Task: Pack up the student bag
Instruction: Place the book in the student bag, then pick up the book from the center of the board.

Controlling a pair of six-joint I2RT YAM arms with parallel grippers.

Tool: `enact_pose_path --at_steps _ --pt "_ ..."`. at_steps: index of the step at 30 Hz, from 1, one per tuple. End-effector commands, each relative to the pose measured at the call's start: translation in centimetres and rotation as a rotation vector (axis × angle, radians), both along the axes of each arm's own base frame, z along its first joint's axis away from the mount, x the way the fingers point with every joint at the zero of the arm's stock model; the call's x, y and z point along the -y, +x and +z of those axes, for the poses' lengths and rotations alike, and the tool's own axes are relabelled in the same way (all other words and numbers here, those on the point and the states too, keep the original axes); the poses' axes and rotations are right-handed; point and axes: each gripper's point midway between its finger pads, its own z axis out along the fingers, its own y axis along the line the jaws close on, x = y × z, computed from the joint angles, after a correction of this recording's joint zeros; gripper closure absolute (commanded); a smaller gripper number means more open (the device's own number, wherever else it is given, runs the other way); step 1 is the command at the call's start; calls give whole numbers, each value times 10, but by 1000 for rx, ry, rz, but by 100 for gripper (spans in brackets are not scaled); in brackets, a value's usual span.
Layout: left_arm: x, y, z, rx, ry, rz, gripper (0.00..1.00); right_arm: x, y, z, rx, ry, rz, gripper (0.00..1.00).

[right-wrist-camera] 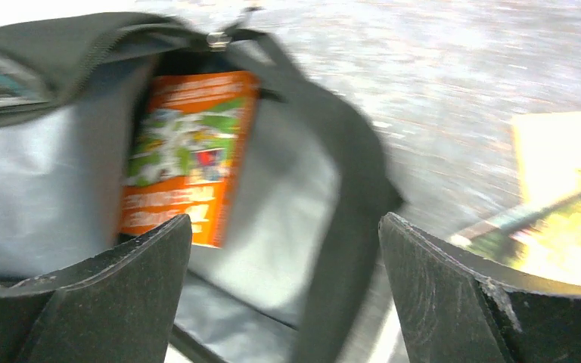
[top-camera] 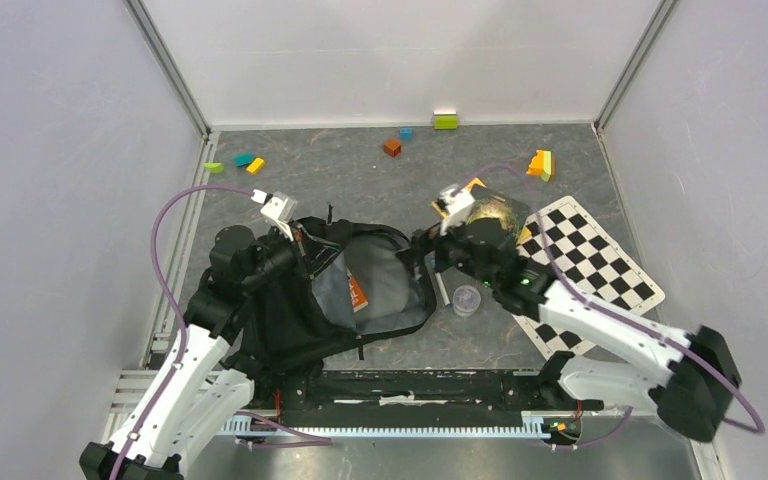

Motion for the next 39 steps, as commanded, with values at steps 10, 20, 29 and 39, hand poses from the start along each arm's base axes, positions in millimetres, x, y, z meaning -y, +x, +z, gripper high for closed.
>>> enact_pose_path --at_steps 10,20,29,39 --pt "-5 8 17 70 1 45 98 208 28 -99 -227 -267 -501 2" --pt "-5 9 15 60 8 44 98 226 21 -132 -326 83 -545 2" --pt "-6 9 16 67 10 48 98 205 20 -136 -356 236 -473 15" --pt "-3 4 20 84 -8 20 98 199 18 -142 -389 276 -456 27"
